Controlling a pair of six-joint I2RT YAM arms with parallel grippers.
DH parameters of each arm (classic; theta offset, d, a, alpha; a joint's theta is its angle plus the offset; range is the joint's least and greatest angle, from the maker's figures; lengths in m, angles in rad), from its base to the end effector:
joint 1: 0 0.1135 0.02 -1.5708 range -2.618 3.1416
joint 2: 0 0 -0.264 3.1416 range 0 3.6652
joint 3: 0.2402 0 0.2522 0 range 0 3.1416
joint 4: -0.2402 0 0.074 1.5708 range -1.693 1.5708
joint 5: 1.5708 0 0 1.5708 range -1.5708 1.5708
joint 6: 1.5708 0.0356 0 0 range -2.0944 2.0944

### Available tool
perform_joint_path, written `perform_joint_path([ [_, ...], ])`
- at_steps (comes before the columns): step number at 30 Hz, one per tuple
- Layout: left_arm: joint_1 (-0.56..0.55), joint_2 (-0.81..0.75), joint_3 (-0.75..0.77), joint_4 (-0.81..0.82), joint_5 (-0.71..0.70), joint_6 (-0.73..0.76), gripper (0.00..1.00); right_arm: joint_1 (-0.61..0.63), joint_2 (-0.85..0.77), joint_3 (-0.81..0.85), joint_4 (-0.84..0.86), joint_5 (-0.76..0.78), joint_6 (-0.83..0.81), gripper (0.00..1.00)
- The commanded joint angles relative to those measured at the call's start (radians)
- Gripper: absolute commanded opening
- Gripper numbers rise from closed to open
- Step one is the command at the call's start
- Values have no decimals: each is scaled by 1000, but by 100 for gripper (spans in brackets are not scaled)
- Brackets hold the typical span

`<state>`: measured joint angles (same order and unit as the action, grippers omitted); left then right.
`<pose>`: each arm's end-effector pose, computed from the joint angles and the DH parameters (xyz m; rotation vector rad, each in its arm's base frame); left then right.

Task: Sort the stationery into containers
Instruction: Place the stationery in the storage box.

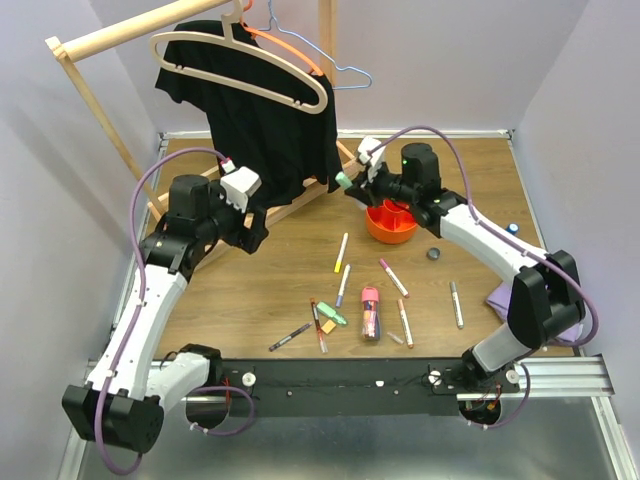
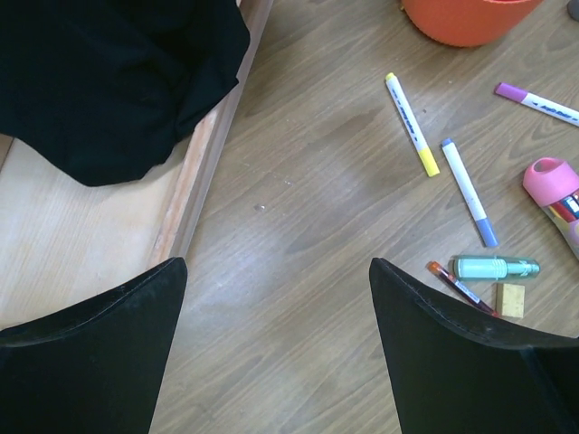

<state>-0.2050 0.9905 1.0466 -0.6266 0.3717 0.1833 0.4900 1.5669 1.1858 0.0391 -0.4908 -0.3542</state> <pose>0.1997 -0.0547 0.3500 0.6210 2.0322 -0.4100 0.3168 0.1880 0.3067 -1.0736 1.5794 0.5599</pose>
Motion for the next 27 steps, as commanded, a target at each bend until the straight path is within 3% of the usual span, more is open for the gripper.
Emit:
perform_joint_path([
  [1, -13, 46, 33, 8, 19, 4, 91, -70, 2, -2, 120, 43, 32, 1],
  [27, -28, 137, 90, 13, -19, 5, 91, -185, 162, -72, 260, 49, 40, 1],
])
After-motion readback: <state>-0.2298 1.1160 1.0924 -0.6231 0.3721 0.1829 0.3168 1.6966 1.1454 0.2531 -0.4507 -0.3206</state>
